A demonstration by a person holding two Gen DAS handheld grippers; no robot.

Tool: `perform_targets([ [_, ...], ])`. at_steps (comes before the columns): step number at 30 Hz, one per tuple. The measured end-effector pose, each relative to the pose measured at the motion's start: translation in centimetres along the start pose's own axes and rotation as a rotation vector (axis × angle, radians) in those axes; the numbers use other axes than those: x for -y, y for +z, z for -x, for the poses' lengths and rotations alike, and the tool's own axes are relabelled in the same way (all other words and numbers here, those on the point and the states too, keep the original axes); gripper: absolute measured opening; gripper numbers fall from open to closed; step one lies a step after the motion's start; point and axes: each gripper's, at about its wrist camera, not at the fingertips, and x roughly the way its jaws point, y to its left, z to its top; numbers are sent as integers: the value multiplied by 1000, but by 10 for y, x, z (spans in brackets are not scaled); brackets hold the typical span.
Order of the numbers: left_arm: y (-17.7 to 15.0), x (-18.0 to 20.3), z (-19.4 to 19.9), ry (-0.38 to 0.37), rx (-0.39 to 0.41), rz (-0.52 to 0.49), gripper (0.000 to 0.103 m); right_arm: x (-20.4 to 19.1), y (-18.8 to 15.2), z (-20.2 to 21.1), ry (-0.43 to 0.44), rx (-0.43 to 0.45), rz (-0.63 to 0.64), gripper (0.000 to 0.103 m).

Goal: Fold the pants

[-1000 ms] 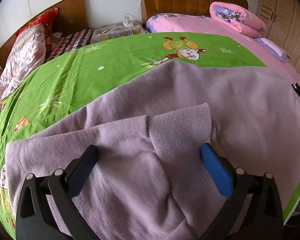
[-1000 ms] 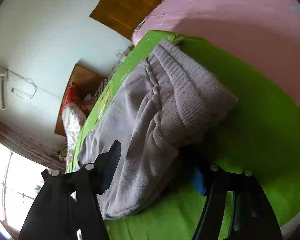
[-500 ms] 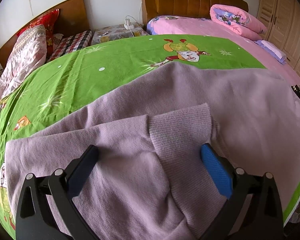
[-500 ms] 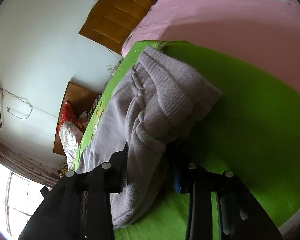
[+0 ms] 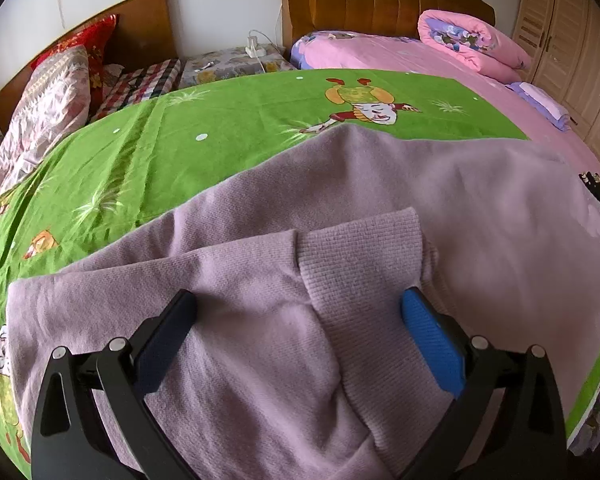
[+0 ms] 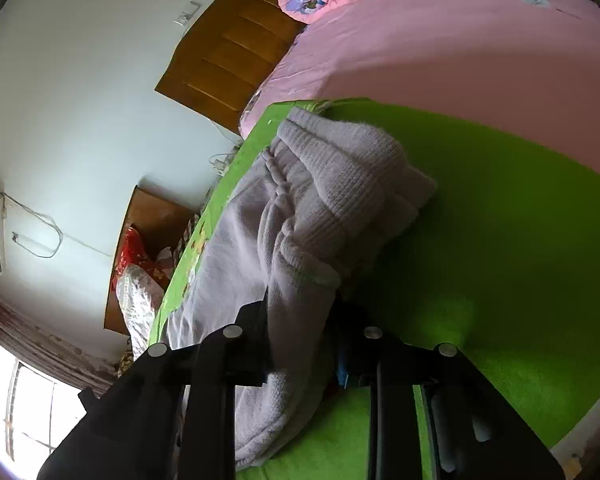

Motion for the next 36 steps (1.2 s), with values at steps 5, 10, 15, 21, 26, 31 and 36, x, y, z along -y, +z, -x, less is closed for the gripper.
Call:
perform_targets([
  [5, -1, -3, 2, -14, 0, 0, 102, -12, -1, 3, -20, 14, 57, 23],
  [10, -1, -6, 8, -16, -1, 23, 101, -11, 2, 1, -23, 10, 54, 22],
  [15, -3, 0, 42, -89, 68, 15, 101, -14, 2, 1, -37, 17, 84, 22],
  [21, -22, 34, 4, -39, -21, -162, 102, -53, 3, 14, -6, 61, 199, 22],
  [26, -19, 20, 18, -160, -4, -75, 101, -46, 7, 9, -31, 45, 193, 22],
  [31, 27, 19, 23, -209, 5, -31, 101, -14, 4, 5, -65, 12, 144, 22],
  [36, 80, 100, -27, -310, -129, -201, 101, -7, 2, 5, -41, 13, 140, 22],
])
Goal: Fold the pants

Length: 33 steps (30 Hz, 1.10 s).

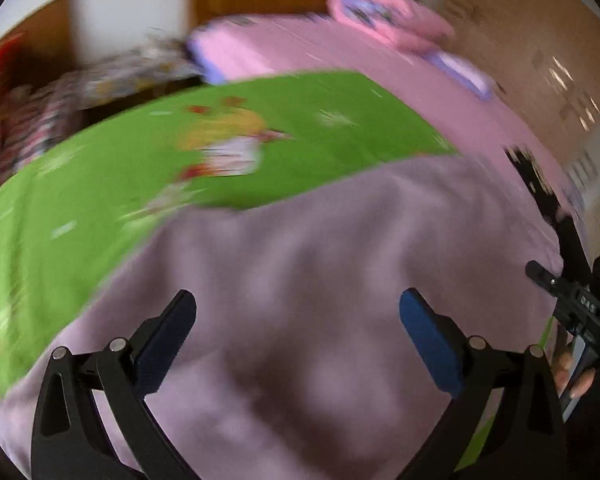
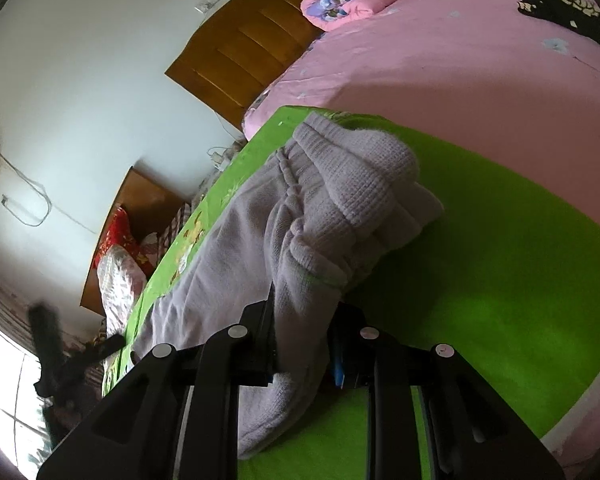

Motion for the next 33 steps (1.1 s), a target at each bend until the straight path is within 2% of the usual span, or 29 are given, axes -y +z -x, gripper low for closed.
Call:
perform_targets([
  [2, 10, 25, -32, 7, -26, -61, 101, 4, 0, 0, 3, -11, -7, 22],
  [3, 13, 34, -51, 53, -37, -95, 101, 9, 0, -1, -1, -22, -16, 22],
  [4, 14, 43, -69, 131, -27, -126, 102, 12, 0, -1, -1, -29, -25, 22],
  [5, 15, 48, -71, 141, 8, -139, 102, 17, 1, 0, 10, -34, -34, 22],
  [7, 23, 53, -73, 128, -48, -96, 101, 19, 1, 0, 30, -42, -35, 21],
  [8, 29, 56, -68, 90, -46, -86, 101, 21, 1, 0, 43, -44, -35, 22],
  [9, 37, 62, -60, 58, -8, -83, 101, 21, 1, -2, 52, -44, -36, 22],
  [11, 54, 72, -57, 55, 20, -90, 101, 25, 1, -3, 76, -46, -52, 22],
  [13, 72, 89, -79, 56, -13, -122, 101, 28, 1, -4, 99, -50, -64, 22],
  [15, 83, 103, -122, 132, -72, -176, 102, 29, 1, -3, 111, -51, -62, 22],
  [17, 92, 96, -129, 69, -43, -125, 102, 29, 2, -3, 117, -49, -68, 22],
  [19, 100, 98, -127, 74, -51, -108, 102, 28, 2, -3, 126, -49, -68, 22],
  [22, 109, 99, -100, 158, 118, -86, 101, 27, 1, -2, 134, -48, -56, 22],
  [23, 112, 96, -98, 165, 145, -55, 101, 27, 1, -2, 136, -50, -56, 22],
  [24, 116, 90, -103, 155, 135, -16, 101, 28, 1, -1, 138, -52, -54, 22],
  [25, 119, 86, -116, 137, 77, 9, 101, 28, 1, -1, 139, -52, -52, 21],
  [27, 116, 86, -142, 140, -5, -12, 102, 28, -1, 1, 139, -50, -50, 21],
  [28, 114, 90, -141, 164, 44, -52, 102, 27, 1, -1, 137, -48, -51, 21],
  [30, 109, 90, -130, 179, 50, -10, 98, 27, 0, 0, 138, -47, -57, 22],
  [31, 105, 91, -112, 200, 93, 14, 96, 27, -1, 0, 139, -46, -57, 22],
  [33, 87, 98, -72, 140, 160, 12, 98, 27, -1, 1, 141, -46, -57, 22],
])
